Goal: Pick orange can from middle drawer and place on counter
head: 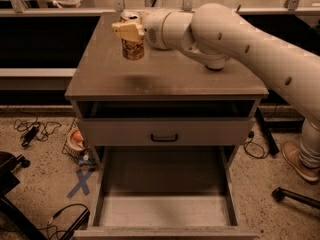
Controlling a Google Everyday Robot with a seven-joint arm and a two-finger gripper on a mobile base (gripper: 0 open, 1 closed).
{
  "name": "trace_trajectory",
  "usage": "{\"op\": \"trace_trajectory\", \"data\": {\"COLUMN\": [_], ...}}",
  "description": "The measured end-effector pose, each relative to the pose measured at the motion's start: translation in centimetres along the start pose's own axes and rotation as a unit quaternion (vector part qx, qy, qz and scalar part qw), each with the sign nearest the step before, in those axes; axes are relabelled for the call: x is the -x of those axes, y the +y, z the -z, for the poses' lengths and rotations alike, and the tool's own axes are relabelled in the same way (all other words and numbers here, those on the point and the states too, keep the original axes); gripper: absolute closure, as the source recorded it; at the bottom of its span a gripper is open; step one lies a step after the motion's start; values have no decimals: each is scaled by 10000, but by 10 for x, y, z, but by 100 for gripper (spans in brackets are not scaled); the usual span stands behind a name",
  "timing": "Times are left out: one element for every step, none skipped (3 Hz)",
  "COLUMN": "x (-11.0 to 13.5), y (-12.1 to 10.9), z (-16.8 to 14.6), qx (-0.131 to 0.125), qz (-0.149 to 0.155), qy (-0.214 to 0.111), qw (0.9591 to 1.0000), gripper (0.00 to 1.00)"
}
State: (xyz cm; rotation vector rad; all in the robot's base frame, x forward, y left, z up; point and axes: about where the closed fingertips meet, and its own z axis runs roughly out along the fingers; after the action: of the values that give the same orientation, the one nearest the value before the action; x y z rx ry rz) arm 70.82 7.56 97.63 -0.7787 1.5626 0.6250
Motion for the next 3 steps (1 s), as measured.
{"op": "trace_trajectory", "data": {"x": [-19,-42,-67], "y": [-11,-10,-7], "z": [-42,-81,-105], "qx": [86,312,444], "qz": [-230,-362,-307], "qy": [-62,67,449], "qw": [9997,9988,9975], "gripper": [100,100,100]}}
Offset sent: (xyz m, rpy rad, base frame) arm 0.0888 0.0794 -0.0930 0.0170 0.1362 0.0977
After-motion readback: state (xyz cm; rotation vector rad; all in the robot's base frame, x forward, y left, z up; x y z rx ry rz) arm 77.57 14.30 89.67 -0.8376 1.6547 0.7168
